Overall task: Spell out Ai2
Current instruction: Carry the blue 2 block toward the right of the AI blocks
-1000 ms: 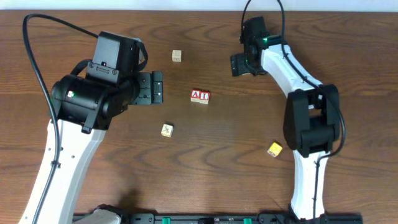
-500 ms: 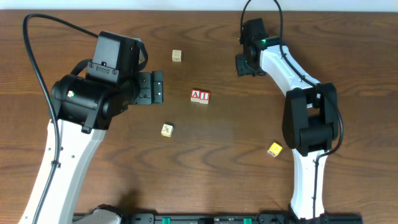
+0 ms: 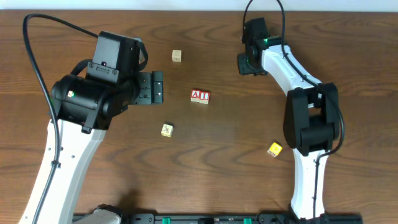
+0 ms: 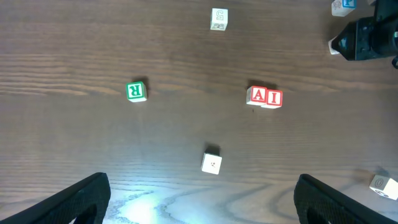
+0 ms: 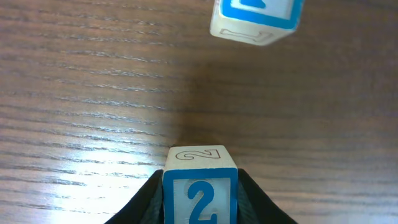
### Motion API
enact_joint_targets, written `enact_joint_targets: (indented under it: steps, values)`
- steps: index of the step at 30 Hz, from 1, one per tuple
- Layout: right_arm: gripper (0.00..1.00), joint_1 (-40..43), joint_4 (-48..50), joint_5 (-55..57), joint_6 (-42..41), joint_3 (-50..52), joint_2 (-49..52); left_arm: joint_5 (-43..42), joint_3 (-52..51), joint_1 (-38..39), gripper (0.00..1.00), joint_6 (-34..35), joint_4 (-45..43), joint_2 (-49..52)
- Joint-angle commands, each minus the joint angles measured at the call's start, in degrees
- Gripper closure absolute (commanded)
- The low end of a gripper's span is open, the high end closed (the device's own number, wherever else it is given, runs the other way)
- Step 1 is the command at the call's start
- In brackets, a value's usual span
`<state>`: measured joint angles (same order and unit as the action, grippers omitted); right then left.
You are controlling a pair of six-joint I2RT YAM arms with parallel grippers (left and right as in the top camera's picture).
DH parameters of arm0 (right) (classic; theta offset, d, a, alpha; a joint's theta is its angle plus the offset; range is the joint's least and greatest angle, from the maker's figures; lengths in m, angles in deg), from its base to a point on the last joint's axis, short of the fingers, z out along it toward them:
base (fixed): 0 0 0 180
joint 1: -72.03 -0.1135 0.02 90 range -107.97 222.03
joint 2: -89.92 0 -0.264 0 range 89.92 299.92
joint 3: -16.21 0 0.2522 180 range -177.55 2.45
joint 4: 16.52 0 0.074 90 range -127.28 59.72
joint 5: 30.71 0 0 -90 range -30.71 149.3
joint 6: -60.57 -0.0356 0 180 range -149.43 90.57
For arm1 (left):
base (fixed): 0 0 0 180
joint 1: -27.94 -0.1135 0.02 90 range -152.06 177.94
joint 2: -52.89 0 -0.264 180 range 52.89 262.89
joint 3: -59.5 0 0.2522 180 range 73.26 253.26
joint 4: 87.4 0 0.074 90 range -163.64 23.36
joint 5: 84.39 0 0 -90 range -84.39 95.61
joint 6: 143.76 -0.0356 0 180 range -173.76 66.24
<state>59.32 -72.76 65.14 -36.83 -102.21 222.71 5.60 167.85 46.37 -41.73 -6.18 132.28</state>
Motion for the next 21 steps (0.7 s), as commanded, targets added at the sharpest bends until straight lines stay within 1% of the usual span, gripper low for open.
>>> enact_joint_targets:
  steps: [1, 5, 11, 17, 21]
  values:
    - [0.75, 0.3, -1.3, 0.4, -3.9, -0.8, 1.0, -0.3, 1.2, 0.0, 0.05, 0.4, 0.1, 0.0]
    - [0.8, 0.2, -2.3, -0.3, -6.1, -0.8, -0.1, -0.3, 1.2, 0.0, 0.04, 0.4, 0.2, 0.0]
    - [0.82, -0.8, -3.5, -0.7, -6.3, -0.8, -5.6, -0.2, 1.2, 0.0, 0.05, 0.4, 1.0, 0.0]
    - [0.84, -3.0, -6.8, -0.6, -6.4, -0.8, -16.3, -0.3, 1.2, 0.0, 0.04, 0.4, 1.9, 0.0]
    - [0.83, -4.0, -10.1, 1.4, -8.5, -0.8, -24.6, -0.3, 1.2, 0.0, 0.05, 0.4, 3.2, 0.0]
